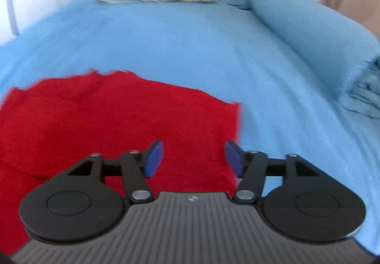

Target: Fold small clothes

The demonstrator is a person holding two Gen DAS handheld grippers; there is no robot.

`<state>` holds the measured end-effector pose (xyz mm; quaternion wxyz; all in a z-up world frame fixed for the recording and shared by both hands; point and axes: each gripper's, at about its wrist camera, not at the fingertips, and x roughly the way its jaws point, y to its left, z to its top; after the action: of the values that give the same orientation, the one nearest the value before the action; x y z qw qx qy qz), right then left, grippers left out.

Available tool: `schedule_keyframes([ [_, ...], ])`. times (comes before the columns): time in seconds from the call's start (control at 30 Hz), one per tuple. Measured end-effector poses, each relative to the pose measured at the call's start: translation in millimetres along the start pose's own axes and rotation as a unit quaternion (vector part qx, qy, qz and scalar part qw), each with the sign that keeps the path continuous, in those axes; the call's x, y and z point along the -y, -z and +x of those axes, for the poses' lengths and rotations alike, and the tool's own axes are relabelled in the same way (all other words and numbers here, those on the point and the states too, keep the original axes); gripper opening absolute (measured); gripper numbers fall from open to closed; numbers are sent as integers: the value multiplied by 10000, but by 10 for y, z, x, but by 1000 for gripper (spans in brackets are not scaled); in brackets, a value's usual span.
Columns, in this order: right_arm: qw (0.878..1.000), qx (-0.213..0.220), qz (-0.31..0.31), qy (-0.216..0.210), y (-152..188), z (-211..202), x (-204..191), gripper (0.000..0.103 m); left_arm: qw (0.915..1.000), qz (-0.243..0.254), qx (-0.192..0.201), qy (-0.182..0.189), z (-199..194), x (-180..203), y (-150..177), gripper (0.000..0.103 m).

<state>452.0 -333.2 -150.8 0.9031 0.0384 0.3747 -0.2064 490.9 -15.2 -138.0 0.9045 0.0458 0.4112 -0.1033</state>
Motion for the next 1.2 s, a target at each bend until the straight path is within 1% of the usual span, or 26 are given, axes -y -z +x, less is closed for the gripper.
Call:
schedule_keyframes([
  [0.07, 9994, -72, 105, -335, -24, 59, -13, 79, 9999, 49, 49, 108, 157, 2, -114, 103],
  [0.13, 9985, -101, 184, -514, -23, 157, -9, 80, 9997, 51, 44, 213, 329, -10, -205, 103],
  [0.23, 9980, -262, 110, -561, 41, 324, -8, 80, 9989, 70, 37, 451, 560, -25, -292, 103],
  [0.3, 9975, -461, 116, -515, 123, 459, 107, 80, 9985, -17, 28, 544, 667, -42, -321, 103],
  [0.37, 9977, -306, 150, -589, 231, 496, 255, 80, 9976, -157, -38, 678, 787, -78, -336, 103],
  [0.47, 9982, -218, -43, -548, 304, 468, 323, 81, 9968, -273, -192, 722, 982, -126, -331, 103],
  [0.53, 9985, -220, 3, -508, 313, 504, 352, 82, 9972, -232, -288, 644, 1102, -150, -323, 103],
  [0.6, 9982, -206, 95, -551, 319, 532, 388, 83, 9974, -144, -224, 675, 1148, -161, -317, 103],
  [0.7, 9987, -197, 33, -464, 315, 528, 344, 84, 9971, -116, -224, 714, 1094, -163, -379, 103],
  [0.77, 9988, -239, 91, -410, 290, 518, 313, 85, 9971, -115, 9, 755, 964, -178, -420, 103],
  [0.83, 9991, -187, 61, -379, 229, 430, 255, 86, 9971, -37, 63, 762, 916, -190, -430, 103],
  [0.87, 9991, -100, 39, -418, 218, 380, 246, 87, 9970, -15, -71, 769, 959, -190, -430, 103],
  [0.9, 9989, -8, 14, -463, 213, 351, 214, 91, 9968, -43, -265, 757, 1032, -196, -415, 103],
  [0.93, 9989, -39, -9, -464, 217, 362, 190, 93, 9961, -112, -484, 730, 1114, -219, -386, 103],
  [0.97, 9989, -135, -17, -454, 228, 401, 175, 93, 9962, -116, -465, 728, 1122, -233, -356, 103],
  [1.0, 9986, -290, 6, -443, 261, 464, 165, 93, 9967, -87, -364, 722, 1077, -229, -340, 103],
  [1.03, 9986, -266, 41, -447, 277, 470, 170, 93, 9970, -84, -378, 666, 1034, -220, -347, 103],
  [1.07, 9987, -210, 80, -447, 287, 461, 179, 93, 9974, -89, -378, 609, 973, -216, -353, 103],
  [1.1, 9987, -256, 100, -438, 263, 453, 187, 93, 9978, -94, -292, 585, 873, -211, -366, 103],
  [1.17, 9986, -224, 142, -458, 198, 377, 209, 93, 9980, -113, -33, 627, 559, -245, -359, 103],
  [1.2, 9984, -90, 173, -523, 164, 278, 239, 93, 9981, -94, 79, 606, 349, -262, -346, 103],
])
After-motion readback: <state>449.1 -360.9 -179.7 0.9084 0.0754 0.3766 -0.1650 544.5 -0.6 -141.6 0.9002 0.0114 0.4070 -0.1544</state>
